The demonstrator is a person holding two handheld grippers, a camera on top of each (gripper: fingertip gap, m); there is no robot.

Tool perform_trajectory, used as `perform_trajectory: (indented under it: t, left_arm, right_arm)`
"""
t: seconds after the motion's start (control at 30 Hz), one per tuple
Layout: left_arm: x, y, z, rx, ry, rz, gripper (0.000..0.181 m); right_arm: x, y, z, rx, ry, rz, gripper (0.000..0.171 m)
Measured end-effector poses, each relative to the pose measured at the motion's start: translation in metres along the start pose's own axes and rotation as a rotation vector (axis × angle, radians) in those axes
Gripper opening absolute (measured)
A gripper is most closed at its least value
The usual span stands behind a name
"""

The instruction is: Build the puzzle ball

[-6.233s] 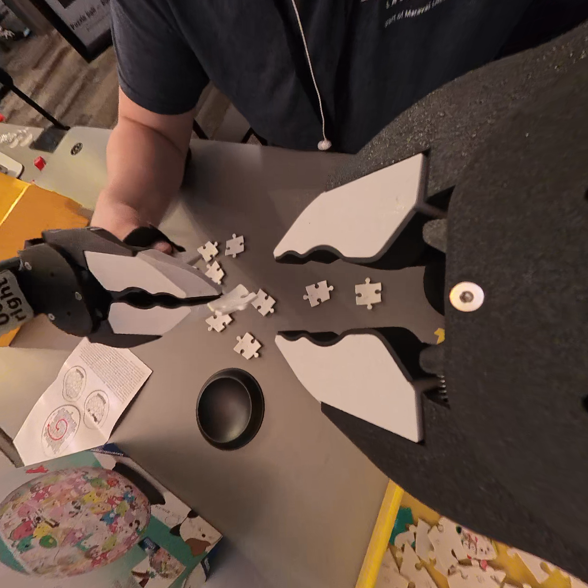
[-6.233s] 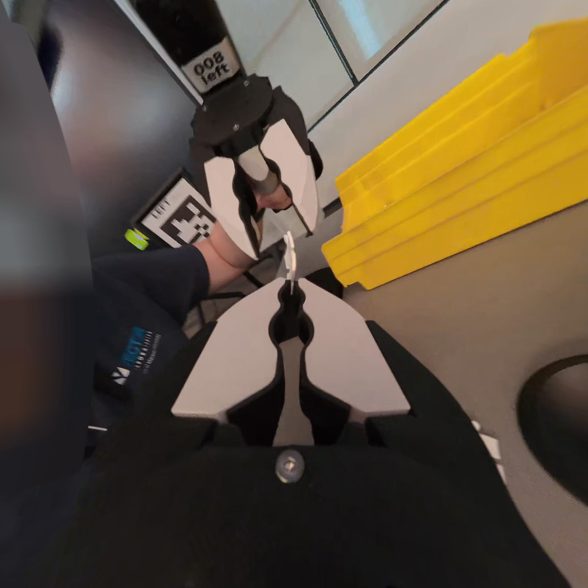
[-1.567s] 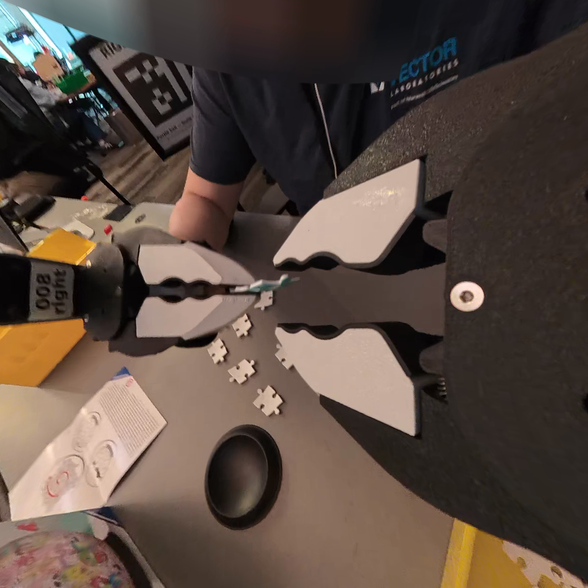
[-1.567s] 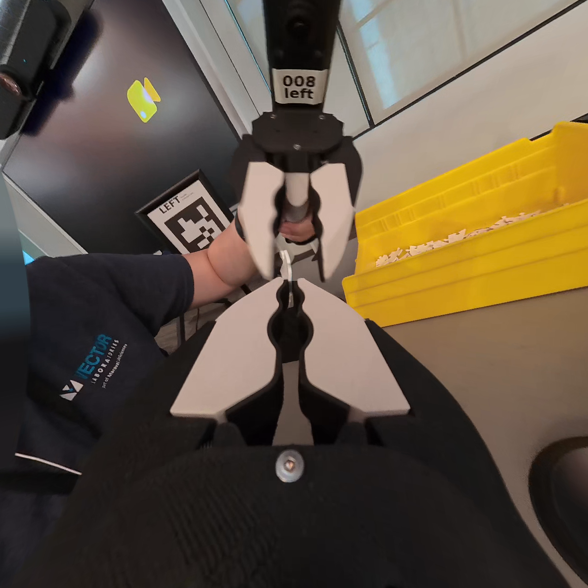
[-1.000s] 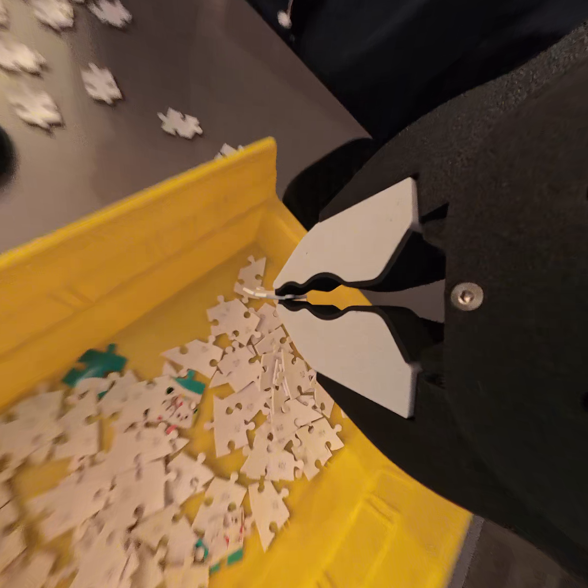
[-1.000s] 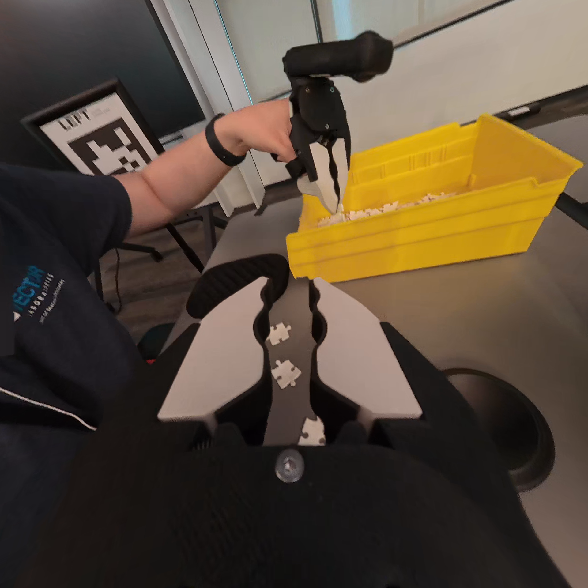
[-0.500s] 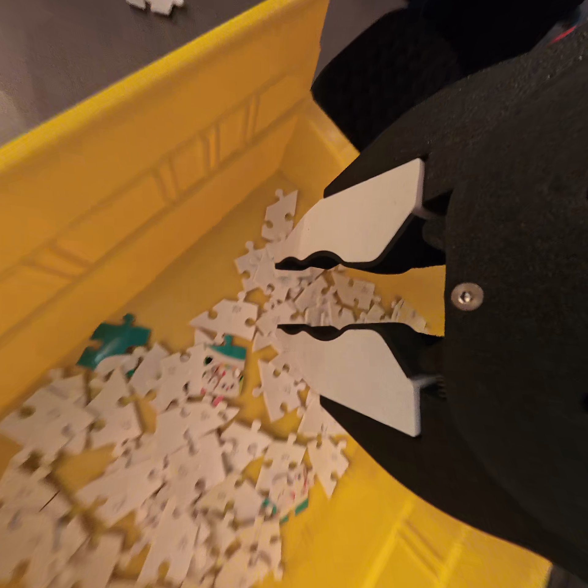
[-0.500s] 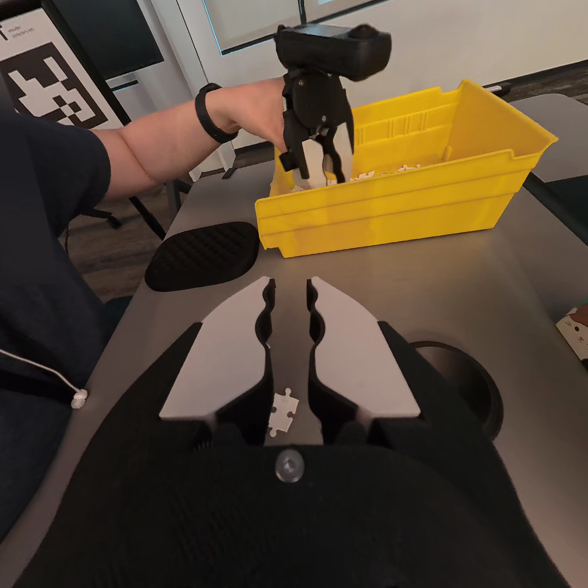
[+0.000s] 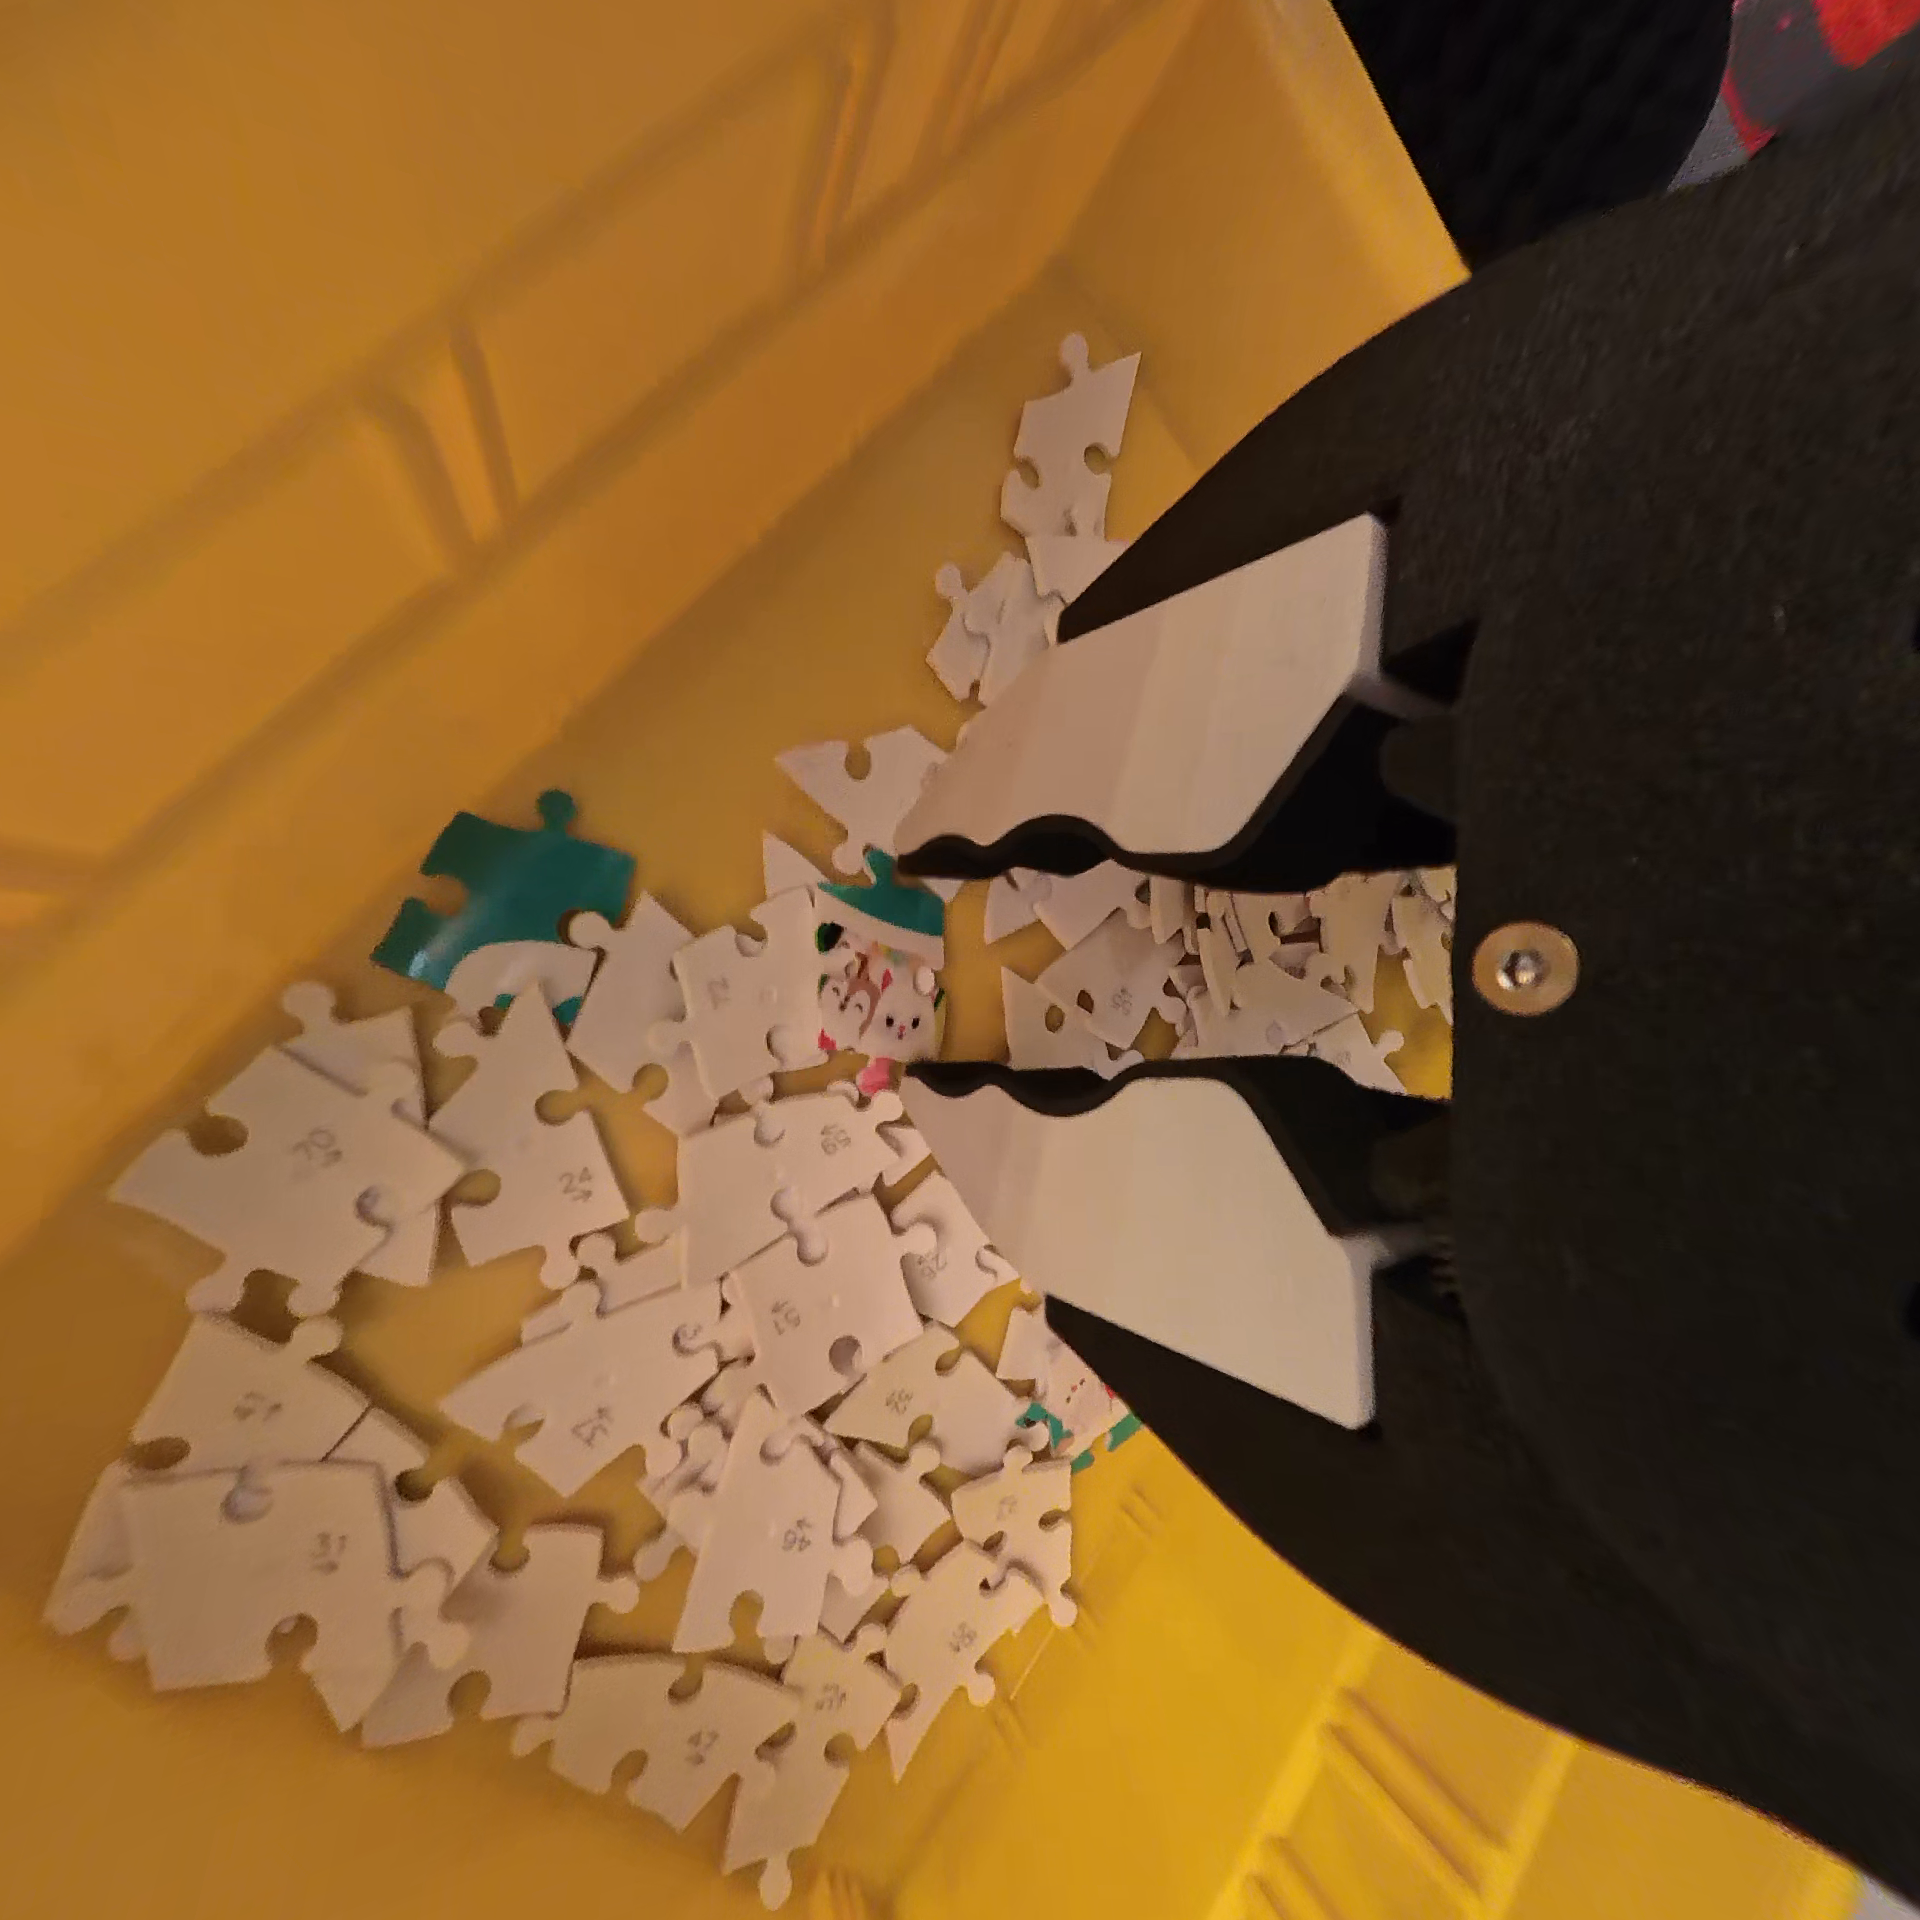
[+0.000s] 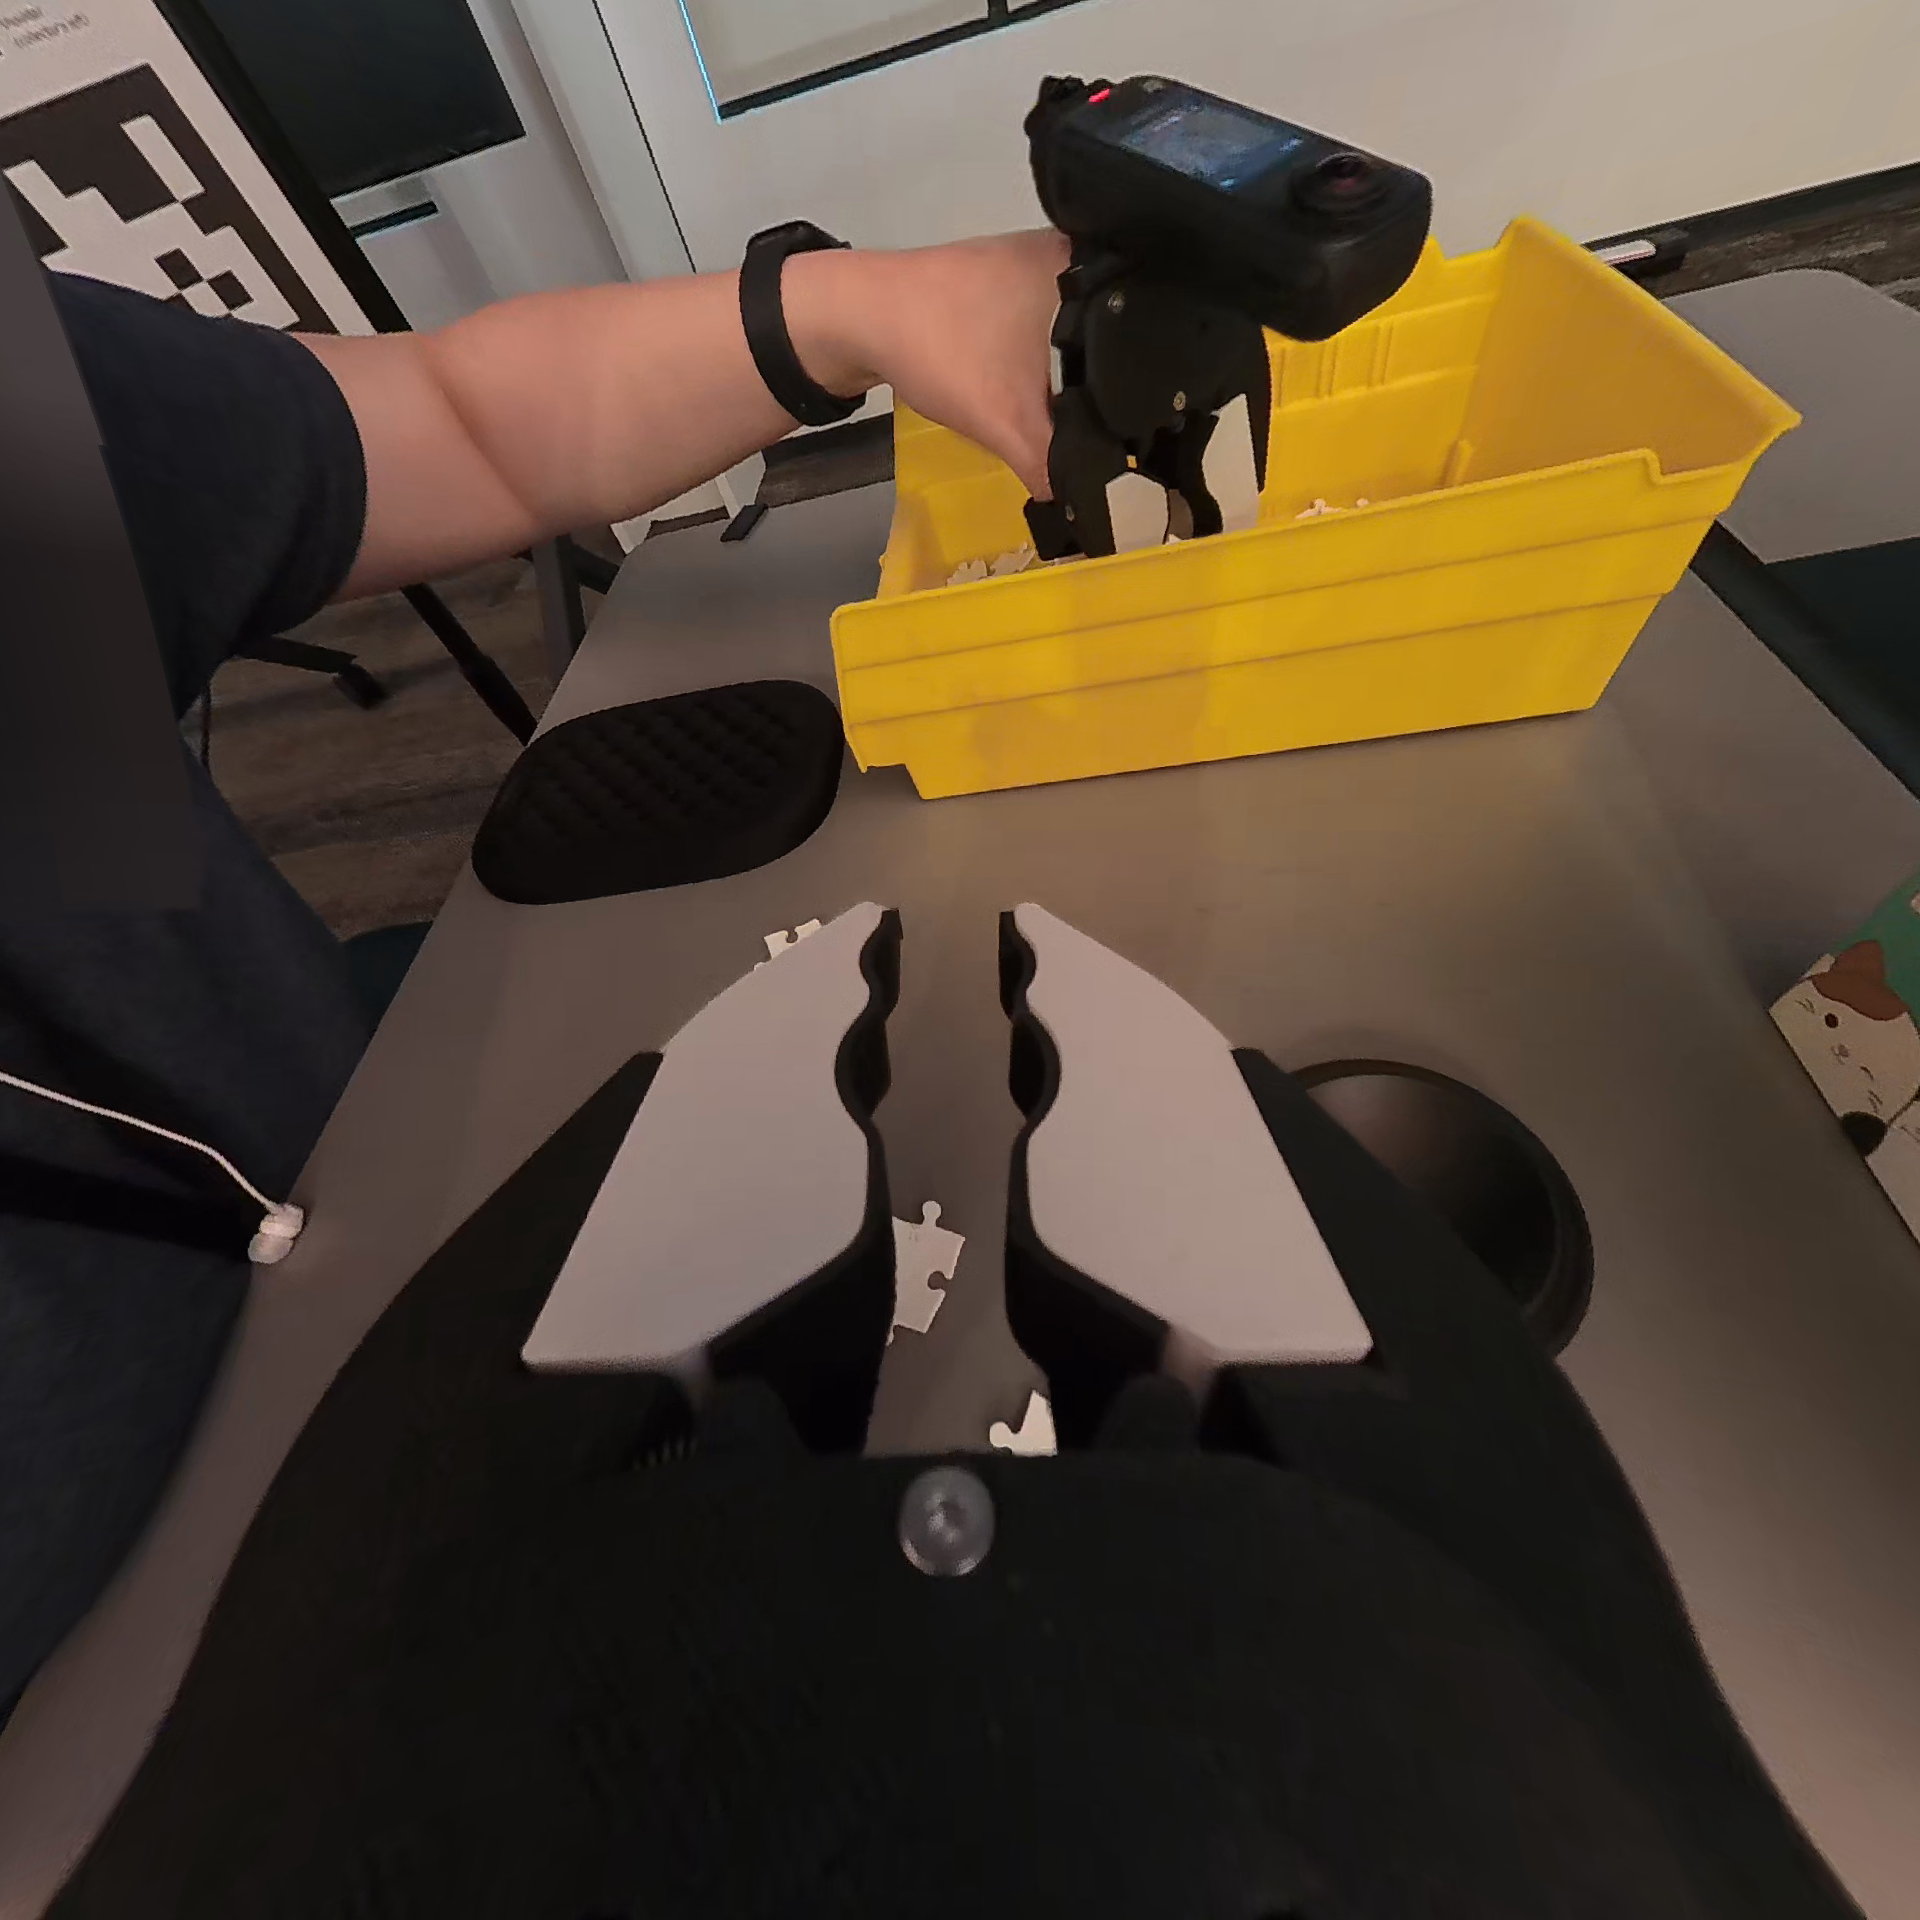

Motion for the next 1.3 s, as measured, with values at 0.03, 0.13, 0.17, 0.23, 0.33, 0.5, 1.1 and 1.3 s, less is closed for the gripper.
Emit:
perform_trajectory:
  t: [0.03,0.13,0.17,0.23,0.33,0.5,1.1,1.3]
  left_arm:
    - [0.000,0.000,-0.001,0.012,-0.008,-0.008,0.031]
    - [0.000,0.004,-0.001,0.021,-0.006,0.003,0.020]
    - [0.001,0.007,0.000,0.016,-0.003,0.025,0.007]
    - [0.001,0.013,0.000,0.003,0.021,0.067,0.000]
    - [-0.006,0.018,-0.002,0.001,0.054,0.081,0.000]
    - [0.002,0.024,0.004,0.014,-0.161,0.115,0.037]
    - [0.016,0.000,0.005,-0.041,-0.510,0.087,0.025]
    - [0.016,0.036,0.002,-0.020,-0.323,0.267,0.025]
  right_arm:
    - [0.000,0.000,0.000,-0.001,0.000,-0.001,0.019]
    - [0.001,0.002,-0.001,-0.001,0.003,0.004,0.019]
    - [0.001,0.002,-0.001,-0.001,0.005,0.007,0.019]
    - [0.002,0.003,-0.001,-0.002,0.004,0.010,0.019]
    - [0.000,0.001,0.000,0.000,0.001,0.003,0.019]
    - [-0.002,0.000,-0.002,0.013,0.010,-0.012,0.019]
    - [-0.011,-0.001,-0.003,0.038,0.009,-0.059,0.019]
    - [-0.010,-0.002,-0.005,0.039,0.011,-0.061,0.019]
Point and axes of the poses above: each gripper's, where its closed fingertips meet, y back along the fingers, x out of its top, z = x × y across the jaws, the point moved 3 cm from there along y, back along the fingers, and after that the axes turned 14 degrees about -y, right-handed, at the moved point
